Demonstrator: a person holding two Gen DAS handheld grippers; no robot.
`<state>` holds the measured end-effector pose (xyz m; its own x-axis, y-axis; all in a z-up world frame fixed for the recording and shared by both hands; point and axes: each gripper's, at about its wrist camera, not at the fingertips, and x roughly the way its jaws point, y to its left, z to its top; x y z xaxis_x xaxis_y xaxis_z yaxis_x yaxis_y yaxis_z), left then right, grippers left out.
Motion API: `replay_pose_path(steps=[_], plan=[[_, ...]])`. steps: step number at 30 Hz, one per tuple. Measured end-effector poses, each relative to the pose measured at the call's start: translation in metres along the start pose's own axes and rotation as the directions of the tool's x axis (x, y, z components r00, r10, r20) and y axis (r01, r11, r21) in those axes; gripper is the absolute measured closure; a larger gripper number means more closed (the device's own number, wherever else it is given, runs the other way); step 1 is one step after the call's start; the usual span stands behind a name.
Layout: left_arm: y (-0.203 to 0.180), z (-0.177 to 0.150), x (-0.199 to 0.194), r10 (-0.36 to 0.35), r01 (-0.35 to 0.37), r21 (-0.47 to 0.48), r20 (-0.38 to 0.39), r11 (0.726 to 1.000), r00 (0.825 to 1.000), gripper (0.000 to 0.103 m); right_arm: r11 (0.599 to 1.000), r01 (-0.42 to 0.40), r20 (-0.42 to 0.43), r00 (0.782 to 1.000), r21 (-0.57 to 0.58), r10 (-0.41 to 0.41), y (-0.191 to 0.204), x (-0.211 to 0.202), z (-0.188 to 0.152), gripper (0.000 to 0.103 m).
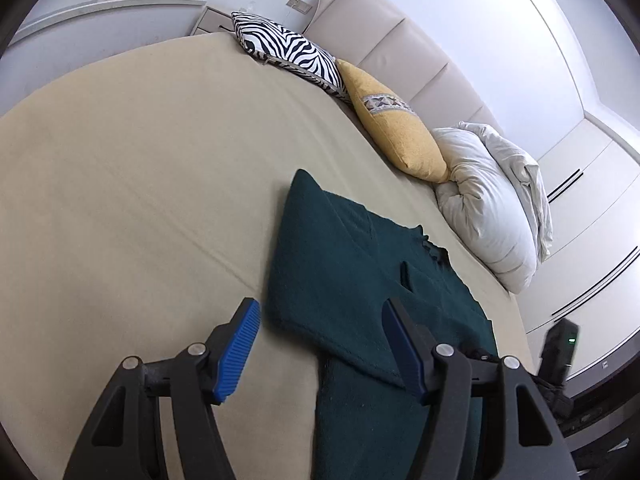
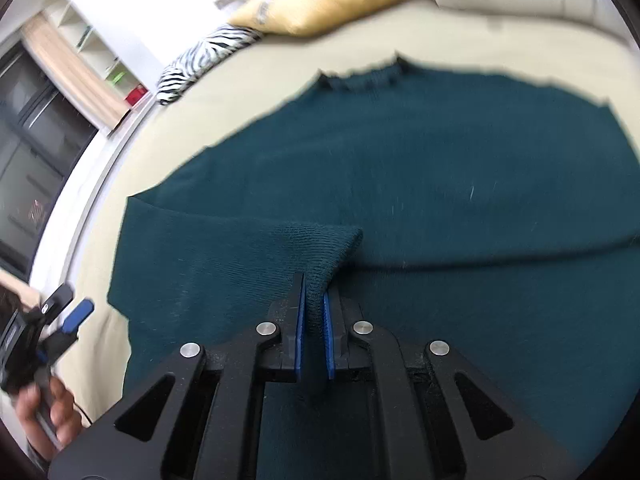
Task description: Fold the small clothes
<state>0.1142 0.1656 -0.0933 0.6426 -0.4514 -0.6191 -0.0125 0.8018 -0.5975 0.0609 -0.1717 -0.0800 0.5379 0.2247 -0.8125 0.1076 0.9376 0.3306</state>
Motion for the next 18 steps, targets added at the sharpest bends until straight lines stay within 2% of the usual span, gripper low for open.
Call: replay_pose_path(steps=[3,7,9,11,13,18], plan=[[-0.011,0.01,0.01,0.006,-0.006,0.022,0.002,1.0,1.0,0.037,0.998,-0.001,0.062,0.998,-0.06,0.005,0.002,-0.034,0.023,0.097],[-0.025,0.024,0.024,0.032,-0.033,0.068,0.015,0.997,0.999,0.029,0.997,0.037,0.114,0.993,-0.065,-0.029,-0.027,-0.063,0.058,0.097],[-0.03,0.03,0.037,0.064,-0.065,0.093,0.015,0.993,0.998,0.027,0.997,0.062,0.087,0.994,-0.041,-0.059,-0.055,-0.054,0.067,0.097],[-0.037,0.037,0.059,0.084,-0.081,0.106,-0.022,0.991,0.996,0.027,0.995,0.095,0.031,0.995,0.016,-0.096,-0.089,-0.034,0.068,0.097],[-0.049,0.041,0.08,0.129,-0.12,0.156,-0.049,0.98,0.99,0.027,0.993,0.094,-0.017,0.996,0.072,-0.093,-0.115,-0.015,0.065,0.097],[-0.066,0.056,0.126,0.248,-0.225,0.239,-0.068,0.945,0.966,0.027,0.993,0.051,0.004,0.999,0.106,-0.052,-0.133,-0.001,0.057,0.097]])
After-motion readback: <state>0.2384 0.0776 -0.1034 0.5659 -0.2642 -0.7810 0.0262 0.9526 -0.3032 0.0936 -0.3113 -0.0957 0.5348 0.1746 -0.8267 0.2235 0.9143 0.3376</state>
